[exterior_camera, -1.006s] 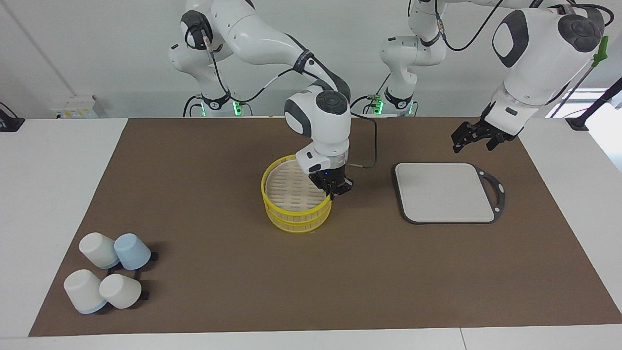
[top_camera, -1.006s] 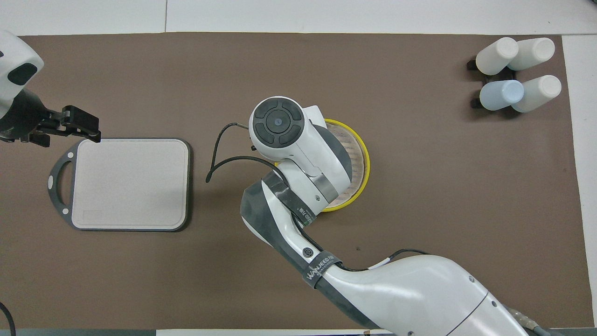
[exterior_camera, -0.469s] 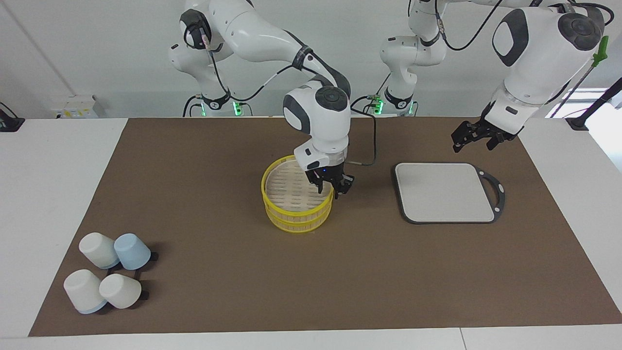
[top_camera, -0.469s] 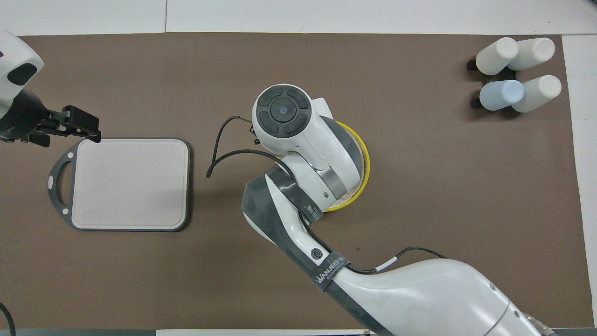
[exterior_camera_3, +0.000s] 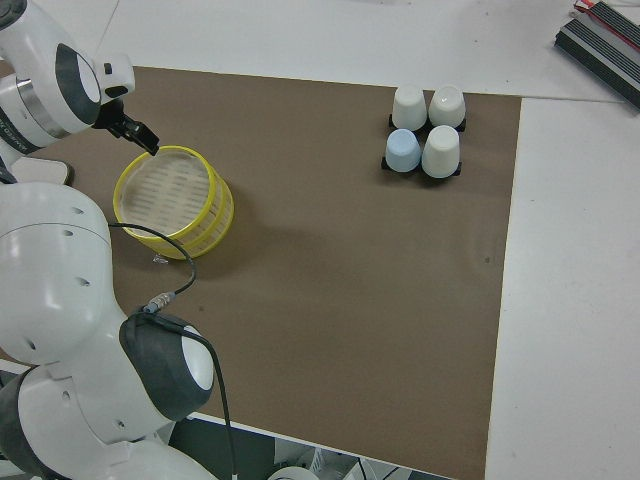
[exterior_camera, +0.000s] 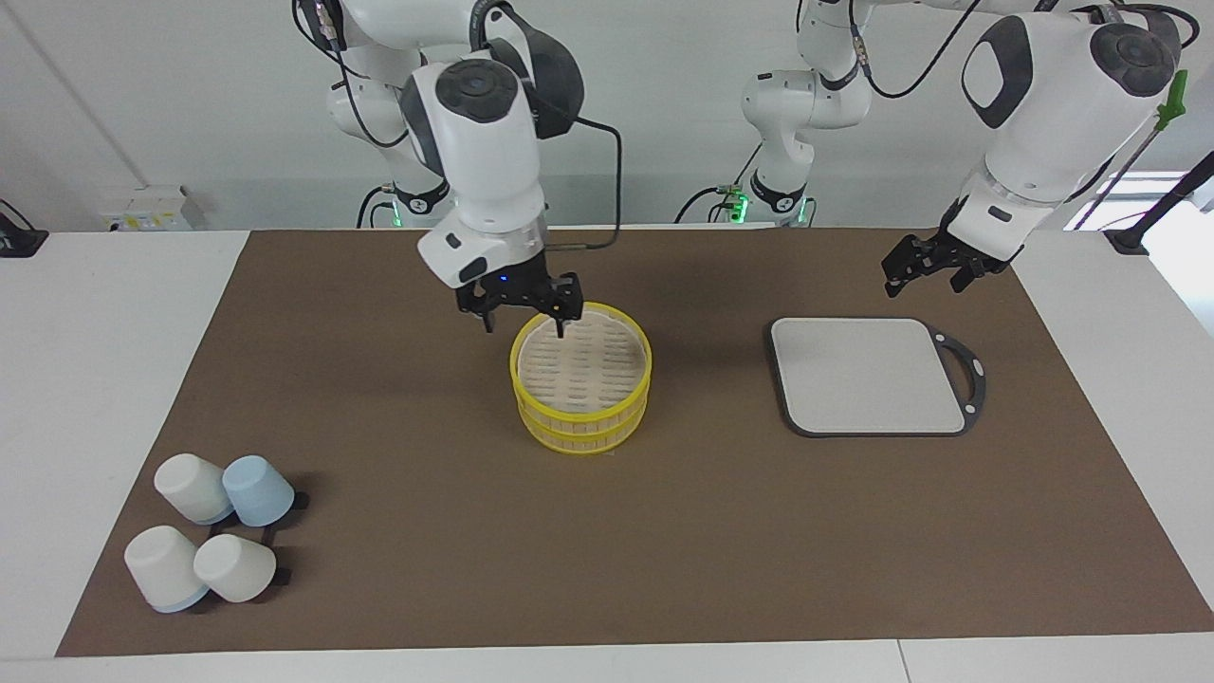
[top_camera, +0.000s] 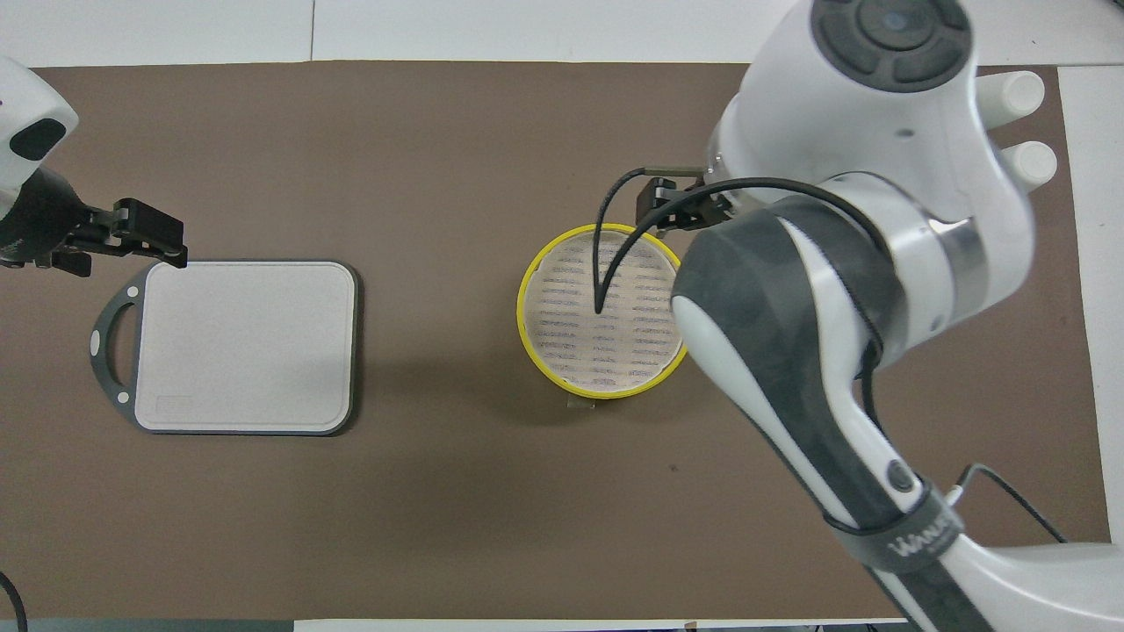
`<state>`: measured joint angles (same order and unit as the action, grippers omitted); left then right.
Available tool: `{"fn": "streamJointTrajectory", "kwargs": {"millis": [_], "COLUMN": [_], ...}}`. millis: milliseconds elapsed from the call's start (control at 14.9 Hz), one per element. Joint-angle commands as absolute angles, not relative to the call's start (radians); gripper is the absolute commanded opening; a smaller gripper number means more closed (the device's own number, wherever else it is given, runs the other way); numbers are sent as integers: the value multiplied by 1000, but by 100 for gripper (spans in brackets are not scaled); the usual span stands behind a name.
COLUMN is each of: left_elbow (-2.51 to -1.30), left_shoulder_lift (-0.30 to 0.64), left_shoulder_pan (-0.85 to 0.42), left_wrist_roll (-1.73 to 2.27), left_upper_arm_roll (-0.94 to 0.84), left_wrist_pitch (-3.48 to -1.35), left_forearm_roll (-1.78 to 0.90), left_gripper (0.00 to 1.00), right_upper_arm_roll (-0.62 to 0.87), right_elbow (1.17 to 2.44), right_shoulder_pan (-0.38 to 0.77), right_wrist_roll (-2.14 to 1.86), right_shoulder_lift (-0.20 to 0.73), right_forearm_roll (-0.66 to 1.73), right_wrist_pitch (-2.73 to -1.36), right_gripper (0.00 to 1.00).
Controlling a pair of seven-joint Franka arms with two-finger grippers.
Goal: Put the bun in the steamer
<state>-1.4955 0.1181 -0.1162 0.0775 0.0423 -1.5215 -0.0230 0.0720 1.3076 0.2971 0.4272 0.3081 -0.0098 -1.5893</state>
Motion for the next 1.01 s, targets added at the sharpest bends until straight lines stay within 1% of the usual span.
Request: {"fn": "streamJointTrajectory", "kwargs": {"millis": [0, 201, 335, 402, 469, 536, 603, 670, 939], "left_elbow": [-1519, -1506, -1482, -1480, -1482, -1509, -1566, -1587, -1603], "left_shoulder_lift": [92, 75, 60, 55, 42, 10, -32, -46, -51], "left_shoulder_pan": [-110, -103, -101, -101, -103, -103, -101, -89, -39], "left_wrist_roll": [61, 60, 58, 57, 60, 70, 63, 58, 52], "left_upper_arm_roll": [46, 49, 49, 48, 45, 41, 41, 41, 15], "left_wrist_pitch": [-1520, -1503, -1464, -1445, -1416, -1392, -1400, -1411, -1488], "left_forearm_roll": [-26, -26, -26, -26, -29, -29, -29, -29, -29], "left_gripper": [100, 100, 100, 100, 100, 100, 100, 100, 100], "right_upper_arm_roll": [86, 84, 84, 86, 84, 86, 84, 86, 83], "right_elbow": [1406, 1553, 1708, 1759, 1769, 1769, 1769, 1766, 1726], "right_shoulder_pan": [181, 108, 77, 51, 26, 0, -27, -46, -61], "right_wrist_roll": [215, 132, 127, 109, 68, 5, -61, -96, -109], "right_shoulder_lift": [215, 94, -12, -47, -54, -52, -52, -52, -34], "right_forearm_roll": [2, 2, 2, 2, 3, 5, 5, 5, 5], "right_wrist_pitch": [-1565, -1583, -1658, -1690, -1687, -1683, -1681, -1672, -1654], "right_gripper": [100, 100, 100, 100, 100, 100, 100, 100, 100]}}
